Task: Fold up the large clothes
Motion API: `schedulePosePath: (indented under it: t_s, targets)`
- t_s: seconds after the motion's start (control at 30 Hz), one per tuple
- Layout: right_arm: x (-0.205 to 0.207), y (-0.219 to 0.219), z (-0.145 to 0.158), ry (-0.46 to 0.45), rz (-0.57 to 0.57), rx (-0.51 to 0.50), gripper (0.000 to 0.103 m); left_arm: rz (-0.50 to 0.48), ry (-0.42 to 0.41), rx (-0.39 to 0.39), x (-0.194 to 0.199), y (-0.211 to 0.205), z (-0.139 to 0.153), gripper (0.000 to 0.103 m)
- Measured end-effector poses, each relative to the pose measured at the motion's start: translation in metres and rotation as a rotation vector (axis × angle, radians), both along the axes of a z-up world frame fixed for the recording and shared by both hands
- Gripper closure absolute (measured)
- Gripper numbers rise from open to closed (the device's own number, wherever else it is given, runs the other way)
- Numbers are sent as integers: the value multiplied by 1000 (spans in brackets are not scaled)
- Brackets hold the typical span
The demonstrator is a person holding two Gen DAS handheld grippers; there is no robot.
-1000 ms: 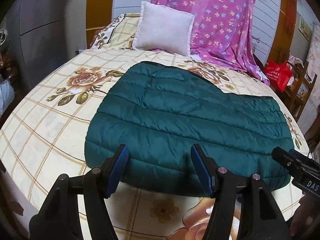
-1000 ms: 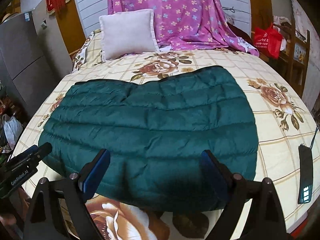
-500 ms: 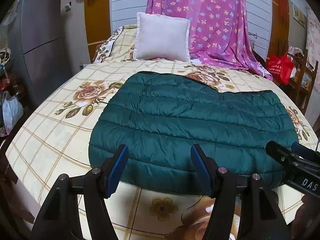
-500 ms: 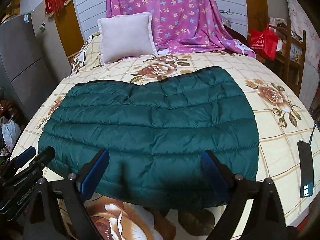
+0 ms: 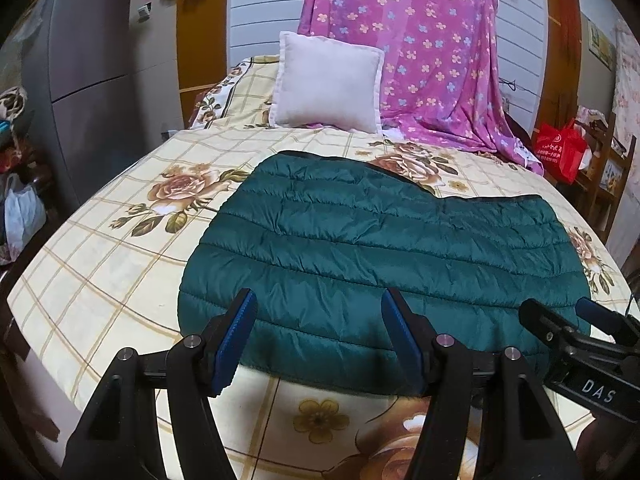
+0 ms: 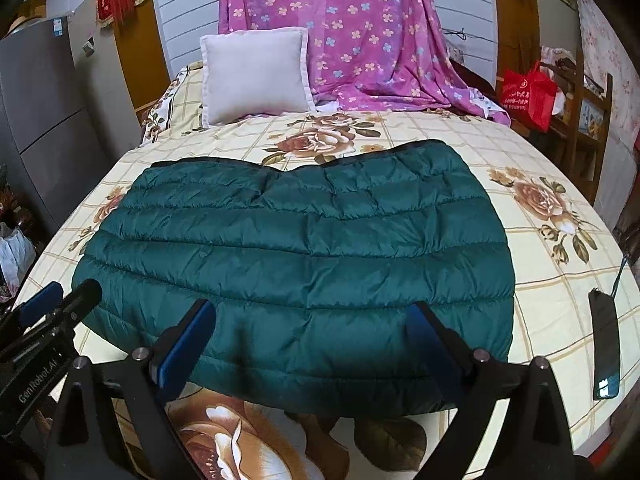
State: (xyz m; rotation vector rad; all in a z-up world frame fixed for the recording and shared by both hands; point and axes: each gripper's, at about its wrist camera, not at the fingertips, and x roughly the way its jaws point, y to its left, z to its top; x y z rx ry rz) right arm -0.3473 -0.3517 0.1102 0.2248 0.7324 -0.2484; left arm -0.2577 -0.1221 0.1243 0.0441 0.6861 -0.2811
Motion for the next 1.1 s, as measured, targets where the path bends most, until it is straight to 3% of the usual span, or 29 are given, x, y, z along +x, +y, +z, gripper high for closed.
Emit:
schedulePosePath:
  t_s: [1.1]
  targets:
    - [1, -1, -5, 13, 3, 7, 5, 3, 33, -25, 4, -1, -7, 57]
